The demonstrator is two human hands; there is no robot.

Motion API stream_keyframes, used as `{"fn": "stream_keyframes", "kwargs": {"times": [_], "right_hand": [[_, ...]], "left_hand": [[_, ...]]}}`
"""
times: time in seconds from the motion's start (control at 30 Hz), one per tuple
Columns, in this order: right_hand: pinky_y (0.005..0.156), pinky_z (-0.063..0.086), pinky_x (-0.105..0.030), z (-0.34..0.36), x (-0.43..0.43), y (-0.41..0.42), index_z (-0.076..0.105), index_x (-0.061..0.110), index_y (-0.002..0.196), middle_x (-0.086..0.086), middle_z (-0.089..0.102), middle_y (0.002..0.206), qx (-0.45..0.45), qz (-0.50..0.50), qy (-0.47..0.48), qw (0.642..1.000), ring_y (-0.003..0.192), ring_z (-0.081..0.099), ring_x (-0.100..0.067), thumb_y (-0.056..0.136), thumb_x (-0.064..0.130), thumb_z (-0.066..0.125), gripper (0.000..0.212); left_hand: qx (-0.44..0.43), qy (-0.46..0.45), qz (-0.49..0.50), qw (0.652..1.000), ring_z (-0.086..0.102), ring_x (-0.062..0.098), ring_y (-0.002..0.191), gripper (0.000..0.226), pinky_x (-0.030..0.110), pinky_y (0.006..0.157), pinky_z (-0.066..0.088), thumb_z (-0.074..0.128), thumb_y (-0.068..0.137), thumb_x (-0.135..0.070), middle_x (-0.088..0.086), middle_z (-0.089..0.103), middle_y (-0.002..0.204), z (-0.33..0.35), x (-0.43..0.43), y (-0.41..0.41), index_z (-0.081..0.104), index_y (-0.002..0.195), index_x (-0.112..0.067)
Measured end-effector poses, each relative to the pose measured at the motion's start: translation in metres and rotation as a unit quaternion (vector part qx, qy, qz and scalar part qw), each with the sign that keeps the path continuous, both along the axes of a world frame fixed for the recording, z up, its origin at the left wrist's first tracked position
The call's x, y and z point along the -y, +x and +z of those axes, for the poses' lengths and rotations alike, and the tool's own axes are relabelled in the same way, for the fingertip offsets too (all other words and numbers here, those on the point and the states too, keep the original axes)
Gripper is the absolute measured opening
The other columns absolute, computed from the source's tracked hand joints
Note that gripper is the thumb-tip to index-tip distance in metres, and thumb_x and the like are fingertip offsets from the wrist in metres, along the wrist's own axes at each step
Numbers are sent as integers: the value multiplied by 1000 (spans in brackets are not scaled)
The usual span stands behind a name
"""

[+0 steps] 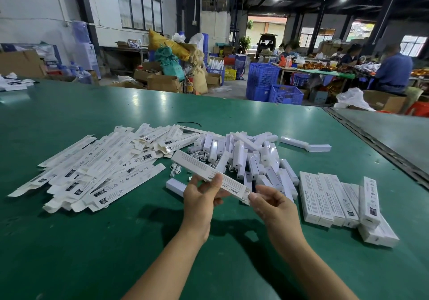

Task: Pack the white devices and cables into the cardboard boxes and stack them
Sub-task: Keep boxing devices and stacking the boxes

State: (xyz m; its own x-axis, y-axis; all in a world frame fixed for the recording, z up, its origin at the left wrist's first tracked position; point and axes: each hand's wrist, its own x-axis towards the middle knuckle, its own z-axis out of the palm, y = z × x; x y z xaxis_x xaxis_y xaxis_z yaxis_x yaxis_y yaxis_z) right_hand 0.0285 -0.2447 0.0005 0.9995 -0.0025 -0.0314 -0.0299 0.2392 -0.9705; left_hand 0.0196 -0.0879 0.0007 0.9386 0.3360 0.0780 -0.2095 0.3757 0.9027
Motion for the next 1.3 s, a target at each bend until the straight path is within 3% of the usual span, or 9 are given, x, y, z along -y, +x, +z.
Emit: {"fn": "stream_keyframes", "kwargs": {"times": [0.4,0.57,0.73,0.87,0.97,1.0,1.07,1.17,1.3], "right_hand": [[75,56,-27,-4,-2,-2,74,15,84,-7,74,83,45,10,-70,997,75,65,-13,81,8,76,8],[65,54,-21,-5,-3,-3,73,11,83,-8,72,78,68,23,-85,994,71,64,-15,82,3,73,8],[47,41,-16,-8,-4,-1,65,10,65,0,64,58,88,-7,-135,987,51,52,-7,73,11,83,20],[42,38,-17,-13,-5,2,59,13,60,3,60,50,89,-62,-165,980,44,47,-5,77,16,81,28],[43,38,-17,-14,-1,5,61,10,65,4,61,52,93,-89,-192,973,45,47,-5,80,16,78,23],[44,39,-16,-15,0,5,61,10,66,4,62,53,97,-92,-208,969,45,49,-5,80,16,77,21],[48,44,-17,-14,0,5,62,13,67,9,69,65,108,-94,-236,961,52,58,-4,82,16,75,20],[60,55,-22,-11,1,1,65,18,67,22,71,88,153,-73,-256,952,69,68,-6,86,17,73,21],[73,52,-16,-5,7,-4,74,22,80,15,71,106,278,-28,-311,908,91,68,2,92,21,65,15]], "left_hand": [[-19,32,-41,998,76,20,76,39,21,59,49,68,74,-42,5,78,94,-1,1,0,62,104,-18],[-29,53,-66,996,75,21,73,32,18,54,48,68,81,-39,4,78,92,-6,6,1,62,103,-17],[-20,87,-68,994,73,15,68,59,19,55,51,70,71,-54,3,78,87,-7,11,-1,61,113,-14],[6,159,-77,984,75,15,82,85,28,72,59,68,78,-50,3,78,94,-14,16,-1,14,144,-48],[34,277,-102,955,68,-5,88,75,16,78,53,69,87,-50,-7,73,114,-17,16,-7,21,142,-66],[42,312,-114,942,57,-14,72,71,13,74,51,70,88,-47,-7,72,117,-18,16,-8,27,141,-67],[52,372,-127,918,45,-11,115,68,11,87,49,70,88,-45,-6,67,125,-18,17,-10,32,143,-61],[57,380,-120,915,46,-16,125,64,1,98,35,68,88,-51,-18,59,138,-16,14,-11,35,141,-62],[54,315,-102,942,66,13,97,49,31,92,55,61,80,-63,-12,70,102,-14,8,-7,44,125,-73]]}}
